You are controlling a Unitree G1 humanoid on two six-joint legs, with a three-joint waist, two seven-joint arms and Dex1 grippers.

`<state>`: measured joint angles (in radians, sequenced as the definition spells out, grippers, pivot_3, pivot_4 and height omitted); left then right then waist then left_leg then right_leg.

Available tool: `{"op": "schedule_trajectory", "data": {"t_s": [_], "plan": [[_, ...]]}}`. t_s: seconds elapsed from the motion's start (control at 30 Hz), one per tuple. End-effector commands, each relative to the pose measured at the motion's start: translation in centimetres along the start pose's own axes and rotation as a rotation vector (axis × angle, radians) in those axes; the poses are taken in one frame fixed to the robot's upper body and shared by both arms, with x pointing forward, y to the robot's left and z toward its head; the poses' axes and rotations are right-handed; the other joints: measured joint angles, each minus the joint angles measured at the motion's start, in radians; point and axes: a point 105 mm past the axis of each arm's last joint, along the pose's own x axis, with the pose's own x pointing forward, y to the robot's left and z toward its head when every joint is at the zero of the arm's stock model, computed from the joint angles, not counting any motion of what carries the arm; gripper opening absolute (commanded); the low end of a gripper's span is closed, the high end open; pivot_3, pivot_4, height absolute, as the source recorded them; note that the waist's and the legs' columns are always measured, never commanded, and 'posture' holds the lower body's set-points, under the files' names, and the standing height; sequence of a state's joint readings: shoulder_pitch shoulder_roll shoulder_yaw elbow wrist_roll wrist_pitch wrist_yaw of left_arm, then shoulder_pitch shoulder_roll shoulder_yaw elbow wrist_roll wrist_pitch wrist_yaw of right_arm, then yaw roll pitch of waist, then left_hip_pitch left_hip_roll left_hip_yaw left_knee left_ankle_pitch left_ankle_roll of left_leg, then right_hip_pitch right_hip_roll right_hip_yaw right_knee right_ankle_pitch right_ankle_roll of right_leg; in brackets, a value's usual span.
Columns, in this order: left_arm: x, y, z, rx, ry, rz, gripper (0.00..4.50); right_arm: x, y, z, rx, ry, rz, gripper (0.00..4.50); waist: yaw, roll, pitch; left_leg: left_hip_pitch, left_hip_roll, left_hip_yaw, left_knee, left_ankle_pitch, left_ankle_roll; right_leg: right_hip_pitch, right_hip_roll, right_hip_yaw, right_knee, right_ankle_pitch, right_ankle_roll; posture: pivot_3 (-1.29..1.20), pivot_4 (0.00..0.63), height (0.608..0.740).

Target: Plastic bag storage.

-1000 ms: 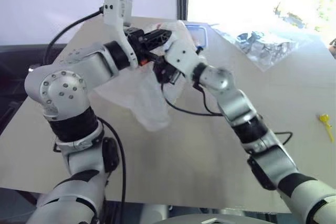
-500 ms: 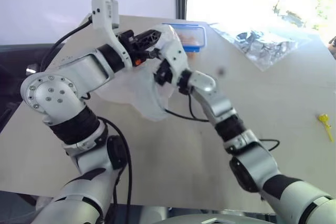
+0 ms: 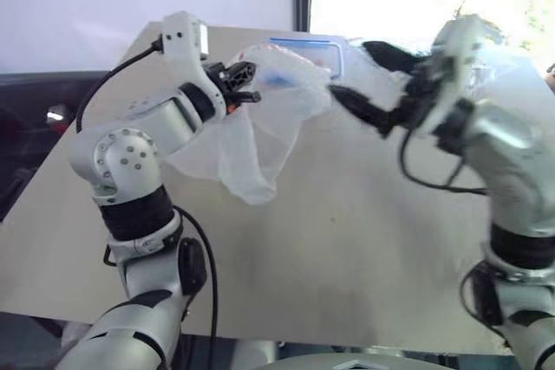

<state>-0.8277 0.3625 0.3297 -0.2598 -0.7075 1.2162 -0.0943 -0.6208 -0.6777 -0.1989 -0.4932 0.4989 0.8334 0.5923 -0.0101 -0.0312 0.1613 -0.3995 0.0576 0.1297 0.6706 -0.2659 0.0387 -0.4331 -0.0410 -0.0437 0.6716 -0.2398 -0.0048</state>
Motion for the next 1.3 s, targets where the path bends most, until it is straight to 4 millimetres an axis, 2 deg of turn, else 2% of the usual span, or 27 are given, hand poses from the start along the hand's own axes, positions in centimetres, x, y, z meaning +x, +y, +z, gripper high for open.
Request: {"op": "schedule_trajectory", "data": {"t_s": [0.03,0.13,0.2,0.3,0.47,0.63,0.7,0.73,0.8,0.93,0.97,1.03,1.13,1.2,1.3], "plan": [[0.0,-0.9,0.8,0.043,-0.047,-0.029,0.0,-5.2,-6.7,-5.8,-0.139,0.367,-0.28,4.48,0.01,0.0,0.0,0.0,0.0,0.0,0.0,0.0,0.0,0.001,0.0,0.0,-0.002,0.0,0.0,0.0,0.15,0.74],[0.2,-1.1,0.5,0.057,-0.044,-0.037,0.0,-10.4,-11.1,-11.0,-0.081,0.607,-0.454,4.48,0.016,-0.001,0.0,-0.001,0.0,0.001,-0.001,0.0,0.001,0.003,0.002,0.002,-0.007,-0.001,0.001,0.0,0.15,0.74],[0.2,-1.2,0.3,0.069,-0.043,-0.036,0.0,-12.5,-12.5,-13.3,-0.014,0.669,-0.524,4.48,0.008,0.0,0.0,0.0,0.0,0.002,0.0,0.0,0.001,0.003,0.002,0.004,-0.008,0.0,0.002,0.0,0.15,0.74],[-0.1,-1.1,0.2,0.077,-0.048,-0.032,0.0,-15.3,-13.6,-16.2,0.085,0.735,-0.601,4.48,-0.001,0.001,0.001,0.0,0.001,0.002,-0.001,0.0,0.001,0.002,0.004,0.004,-0.007,-0.001,0.002,0.0,0.15,0.74],[-0.8,-0.6,-0.1,0.079,-0.05,0.001,0.0,-20.4,-13.5,-20.3,0.189,0.896,-0.707,4.48,0.0,0.001,0.001,0.001,0.002,0.002,-0.002,0.0,0.0,0.002,0.005,0.004,-0.007,-0.001,0.002,0.0,0.15,0.74],[-1.2,-0.4,-0.5,0.081,-0.046,0.013,0.0,-21.9,-11.9,-22.6,0.337,0.927,-0.721,4.48,-0.003,0.001,0.001,0.001,0.001,0.003,-0.001,0.0,0.0,0.003,0.004,0.005,-0.007,-0.001,0.002,0.0,0.15,0.74],[-1.1,-0.5,-0.3,0.086,-0.049,0.01,0.0,-22.0,-11.4,-23.3,0.365,0.94,-0.713,3.94,-0.002,0.002,0.001,0.003,0.002,0.003,-0.001,0.0,0.0,0.005,0.005,0.005,-0.007,-0.001,0.002,0.0,0.15,0.74],[-1.0,-0.5,-0.2,0.089,-0.05,0.008,0.0,-22.0,-11.3,-23.4,0.371,0.94,-0.709,3.52,-0.002,0.002,0.001,0.004,0.002,0.002,0.0,0.0,0.0,0.006,0.005,0.005,-0.007,-0.001,0.002,0.0,0.15,0.74],[-1.0,-0.4,0.1,0.09,-0.056,0.008,0.0,-21.8,-11.1,-23.3,0.398,0.922,-0.702,2.87,-0.001,0.002,0.001,0.004,0.002,0.002,0.0,0.0,0.0,0.006,0.005,0.005,-0.007,-0.001,0.003,0.0,0.15,0.74],[-0.9,-0.3,0.1,0.087,-0.058,0.008,0.0,-21.2,-10.6,-22.9,0.423,0.881,-0.671,1.0,0.002,0.002,0.001,0.004,0.001,0.001,0.0,0.0,0.0,0.007,0.005,0.004,-0.007,-0.001,0.003,0.0,0.15,0.74],[-0.8,-0.4,0.1,0.088,-0.059,0.005,0.0,-20.8,-10.4,-22.5,0.431,0.852,-0.657,0.81,0.003,0.002,0.001,0.004,0.001,0.001,0.0,0.0,0.0,0.007,0.005,0.004,-0.007,-0.001,0.003,0.0,0.15,0.74],[-0.8,-0.3,0.3,0.086,-0.063,0.003,0.0,-19.5,-10.0,-21.4,0.435,0.771,-0.609,0.8,0.003,0.002,0.001,0.003,0.001,0.0,0.0,0.0,0.0,0.007,0.005,0.004,-0.007,-0.001,0.003,0.0,0.15,0.74],[-0.7,-0.1,0.8,0.047,-0.079,0.002,0.0,-14.2,-7.0,-17.1,0.492,0.528,-0.386,0.8,-0.004,0.002,0.001,0.004,0.001,0.0,0.0,0.0,0.0,0.007,0.005,0.004,-0.007,-0.001,0.003,0.0,0.15,0.74],[-0.6,0.1,1.0,0.037,-0.081,-0.001,0.0,-9.7,-3.2,-13.8,0.498,0.401,-0.186,0.8,-0.01,0.003,0.001,0.004,0.002,0.001,0.0,0.0,0.0,0.007,0.006,0.005,-0.007,-0.001,0.003,0.0,0.15,0.74],[-0.6,-0.1,1.5,0.039,-0.085,-0.021,0.0,-3.6,2.5,-10.5,0.515,0.267,0.055,0.8,-0.016,0.003,0.001,0.005,0.005,0.0,0.0,0.001,-0.002,0.007,0.008,0.004,-0.006,-0.001,0.003,0.0,0.15,0.74]]}}
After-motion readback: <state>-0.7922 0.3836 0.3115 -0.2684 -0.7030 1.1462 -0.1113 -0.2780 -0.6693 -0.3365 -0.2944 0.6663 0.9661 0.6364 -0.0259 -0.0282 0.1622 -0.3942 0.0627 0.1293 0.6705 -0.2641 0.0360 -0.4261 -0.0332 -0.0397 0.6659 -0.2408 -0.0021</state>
